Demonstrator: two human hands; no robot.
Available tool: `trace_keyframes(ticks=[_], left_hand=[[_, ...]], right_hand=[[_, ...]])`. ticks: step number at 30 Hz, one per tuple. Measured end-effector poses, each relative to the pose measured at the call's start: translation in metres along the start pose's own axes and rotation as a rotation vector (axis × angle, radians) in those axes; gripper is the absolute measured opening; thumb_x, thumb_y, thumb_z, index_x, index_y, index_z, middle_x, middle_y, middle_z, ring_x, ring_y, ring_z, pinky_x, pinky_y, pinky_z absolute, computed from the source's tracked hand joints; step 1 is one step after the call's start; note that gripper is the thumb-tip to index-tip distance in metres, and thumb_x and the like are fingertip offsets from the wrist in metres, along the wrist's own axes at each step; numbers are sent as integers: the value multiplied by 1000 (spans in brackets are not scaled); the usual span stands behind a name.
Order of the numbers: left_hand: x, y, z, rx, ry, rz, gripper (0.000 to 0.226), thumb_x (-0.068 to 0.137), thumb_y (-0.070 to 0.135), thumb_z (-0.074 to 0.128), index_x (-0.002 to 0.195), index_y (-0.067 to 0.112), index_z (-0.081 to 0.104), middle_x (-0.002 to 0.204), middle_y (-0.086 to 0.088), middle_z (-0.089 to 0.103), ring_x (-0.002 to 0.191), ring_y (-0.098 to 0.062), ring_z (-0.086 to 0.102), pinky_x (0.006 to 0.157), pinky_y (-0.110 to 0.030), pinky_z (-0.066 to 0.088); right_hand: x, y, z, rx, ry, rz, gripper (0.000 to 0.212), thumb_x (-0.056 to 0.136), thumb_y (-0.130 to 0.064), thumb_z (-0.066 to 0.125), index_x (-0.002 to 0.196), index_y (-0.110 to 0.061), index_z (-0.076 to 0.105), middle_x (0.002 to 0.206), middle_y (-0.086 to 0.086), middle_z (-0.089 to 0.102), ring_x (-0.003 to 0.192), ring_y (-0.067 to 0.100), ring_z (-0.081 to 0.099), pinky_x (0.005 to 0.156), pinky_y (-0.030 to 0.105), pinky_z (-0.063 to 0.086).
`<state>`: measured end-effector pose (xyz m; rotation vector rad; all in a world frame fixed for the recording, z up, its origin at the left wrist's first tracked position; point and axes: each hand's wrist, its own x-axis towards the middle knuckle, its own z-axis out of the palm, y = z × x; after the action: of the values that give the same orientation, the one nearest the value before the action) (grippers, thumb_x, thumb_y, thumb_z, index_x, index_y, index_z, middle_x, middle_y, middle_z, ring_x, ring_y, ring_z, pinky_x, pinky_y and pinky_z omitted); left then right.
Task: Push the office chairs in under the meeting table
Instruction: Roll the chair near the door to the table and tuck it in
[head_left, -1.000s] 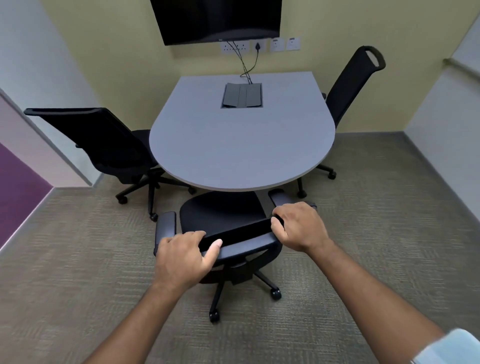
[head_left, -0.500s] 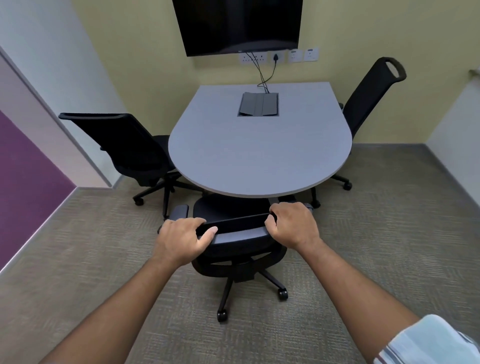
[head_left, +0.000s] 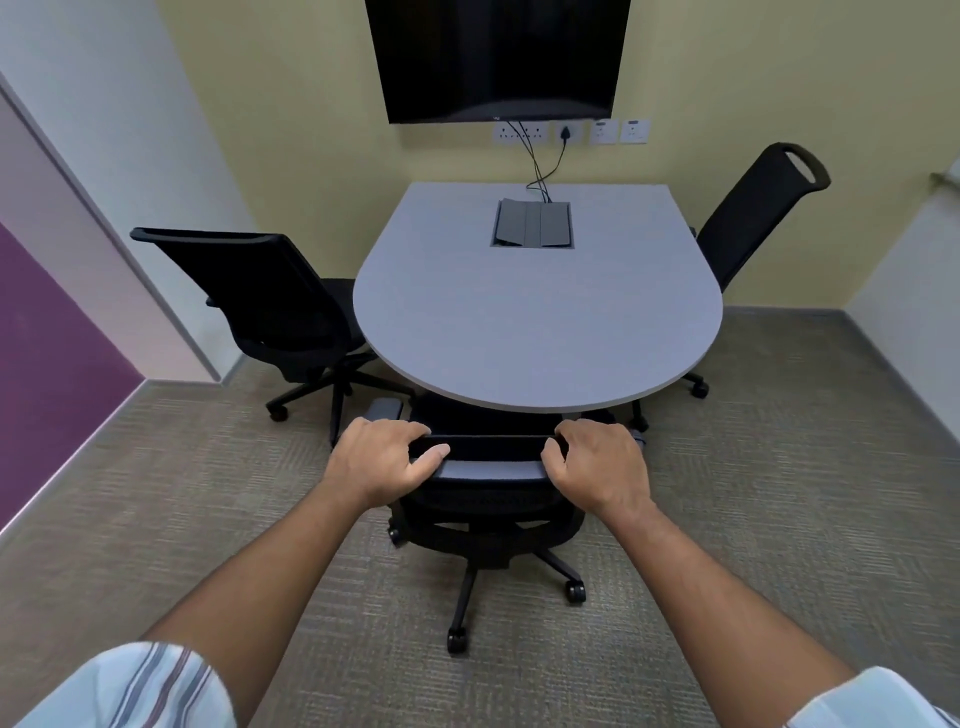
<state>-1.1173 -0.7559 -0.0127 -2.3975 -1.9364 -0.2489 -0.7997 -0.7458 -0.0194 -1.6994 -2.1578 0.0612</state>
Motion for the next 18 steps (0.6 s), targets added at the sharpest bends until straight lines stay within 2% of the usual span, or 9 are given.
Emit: trace_keyframes(ticks=[2, 7, 11, 18], left_hand=[[-1, -12, 0, -7, -8, 16, 74, 100, 77, 29, 127, 30, 78, 93, 12, 79, 94, -11, 73, 79, -36, 45], [-5, -30, 0, 8, -38, 50, 72, 102, 77, 28, 126, 31, 78, 94, 13, 79, 91, -10, 72, 84, -40, 52], [-9, -38, -2, 10, -44, 66, 70, 103, 76, 28, 128, 31, 76, 97, 12, 79, 93, -11, 73, 84, -40, 51], [-15, -40, -6, 36, -66, 72, 69, 104, 75, 23, 110, 31, 76, 88, 8, 76, 84, -14, 69, 82, -43, 53]], right_hand=[[-3, -11, 4, -13, -2, 17, 42, 93, -45, 43, 63, -18, 51, 54, -5, 46, 51, 20, 49, 61, 40, 48], [-13, -34, 5, -38, -5, 27, 48, 97, -52, 41, 66, -19, 55, 57, -5, 52, 54, 18, 52, 65, 41, 51], [-20, -47, 4, -58, 19, 42, 57, 100, -63, 38, 91, -17, 71, 77, -2, 70, 70, 23, 66, 73, 44, 58], [-27, -56, 0, -125, 6, 17, 55, 103, -67, 32, 83, -21, 54, 71, -6, 56, 64, 20, 54, 65, 42, 48]])
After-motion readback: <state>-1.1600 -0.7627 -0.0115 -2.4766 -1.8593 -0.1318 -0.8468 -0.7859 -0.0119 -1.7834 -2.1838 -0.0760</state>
